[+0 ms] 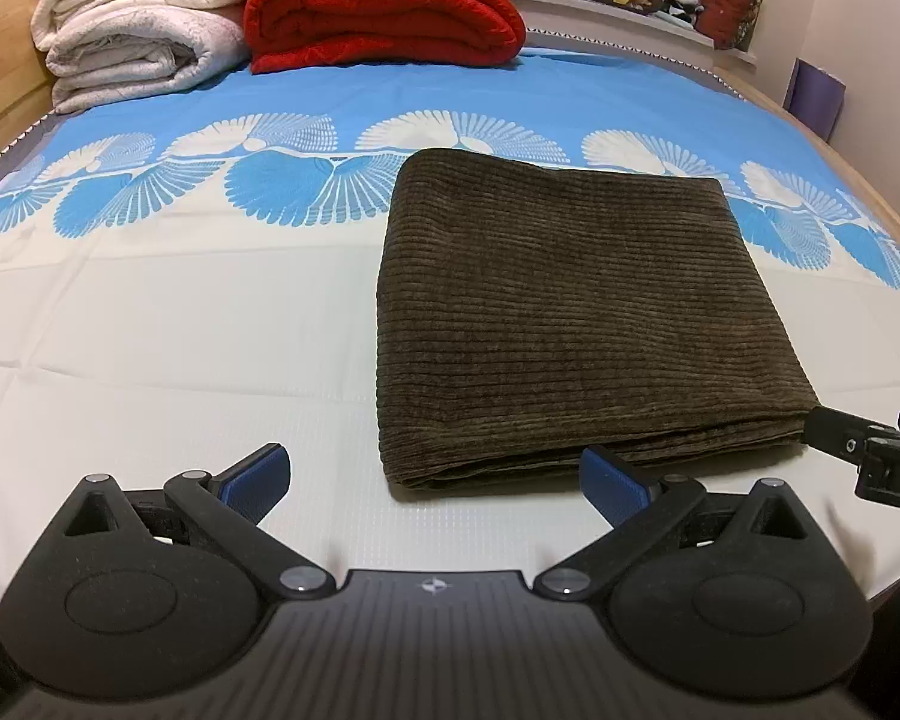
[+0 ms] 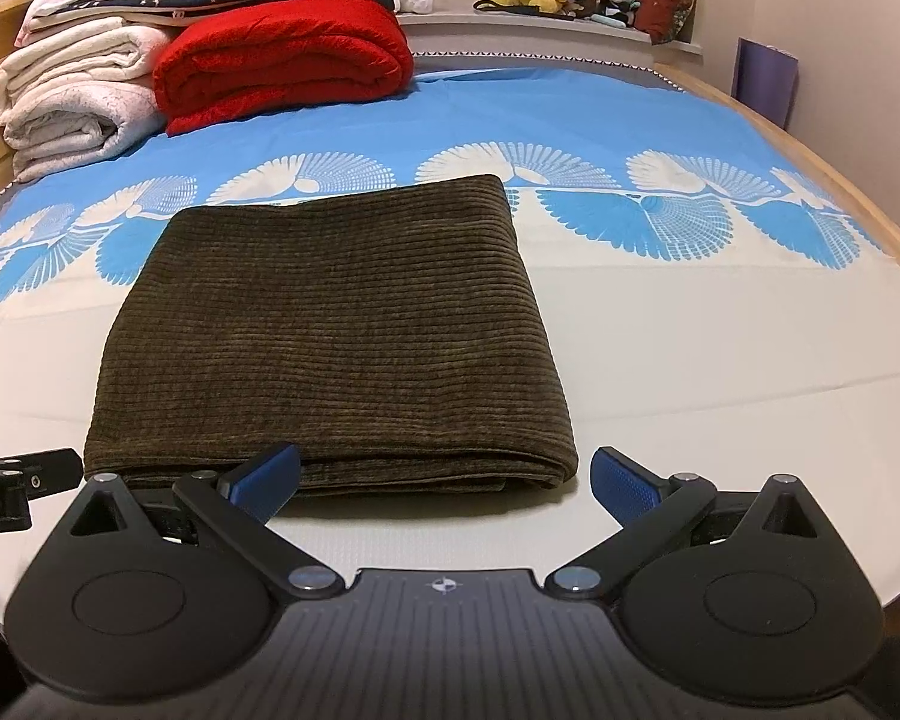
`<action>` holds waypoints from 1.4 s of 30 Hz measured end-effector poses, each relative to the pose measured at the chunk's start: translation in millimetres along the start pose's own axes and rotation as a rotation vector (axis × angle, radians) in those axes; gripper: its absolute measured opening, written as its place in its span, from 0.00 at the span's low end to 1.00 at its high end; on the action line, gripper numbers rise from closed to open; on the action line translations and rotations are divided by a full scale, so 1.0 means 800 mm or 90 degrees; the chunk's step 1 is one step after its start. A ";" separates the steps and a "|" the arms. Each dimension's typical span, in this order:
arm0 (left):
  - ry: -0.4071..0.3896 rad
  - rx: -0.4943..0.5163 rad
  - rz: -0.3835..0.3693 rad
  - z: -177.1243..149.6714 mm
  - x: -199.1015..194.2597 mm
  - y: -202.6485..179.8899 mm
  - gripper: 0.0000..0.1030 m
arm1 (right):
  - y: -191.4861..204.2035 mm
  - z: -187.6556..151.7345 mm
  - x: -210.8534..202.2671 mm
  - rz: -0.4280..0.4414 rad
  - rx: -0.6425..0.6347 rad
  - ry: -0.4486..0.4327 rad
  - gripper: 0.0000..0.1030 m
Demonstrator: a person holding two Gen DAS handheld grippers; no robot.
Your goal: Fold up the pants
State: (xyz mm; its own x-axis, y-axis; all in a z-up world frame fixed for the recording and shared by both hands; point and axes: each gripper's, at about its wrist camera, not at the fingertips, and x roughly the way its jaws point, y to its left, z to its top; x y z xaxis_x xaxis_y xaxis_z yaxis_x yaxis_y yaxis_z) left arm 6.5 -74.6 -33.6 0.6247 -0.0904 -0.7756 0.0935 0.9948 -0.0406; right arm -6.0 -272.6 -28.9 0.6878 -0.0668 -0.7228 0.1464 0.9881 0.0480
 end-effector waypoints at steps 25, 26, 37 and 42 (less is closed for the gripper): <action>0.002 0.005 -0.002 0.001 0.003 -0.003 1.00 | -0.001 -0.001 0.003 0.002 -0.002 0.006 0.99; 0.001 0.006 -0.002 0.000 0.003 -0.003 1.00 | -0.001 -0.001 0.004 0.002 -0.002 0.006 0.99; -0.004 0.010 -0.006 0.000 0.002 -0.004 1.00 | -0.001 -0.002 0.006 0.003 -0.003 0.006 0.99; -0.004 0.011 -0.007 0.000 0.002 -0.004 1.00 | -0.001 -0.002 0.006 0.003 -0.003 0.007 0.99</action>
State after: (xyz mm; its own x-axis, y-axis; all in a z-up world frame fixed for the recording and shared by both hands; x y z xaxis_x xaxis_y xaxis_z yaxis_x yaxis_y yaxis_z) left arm 7.2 -78.3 -35.0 0.6283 -0.1023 -0.7712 0.1136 0.9928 -0.0392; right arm -3.9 -273.6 -33.2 0.6810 -0.0614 -0.7297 0.1403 0.9890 0.0477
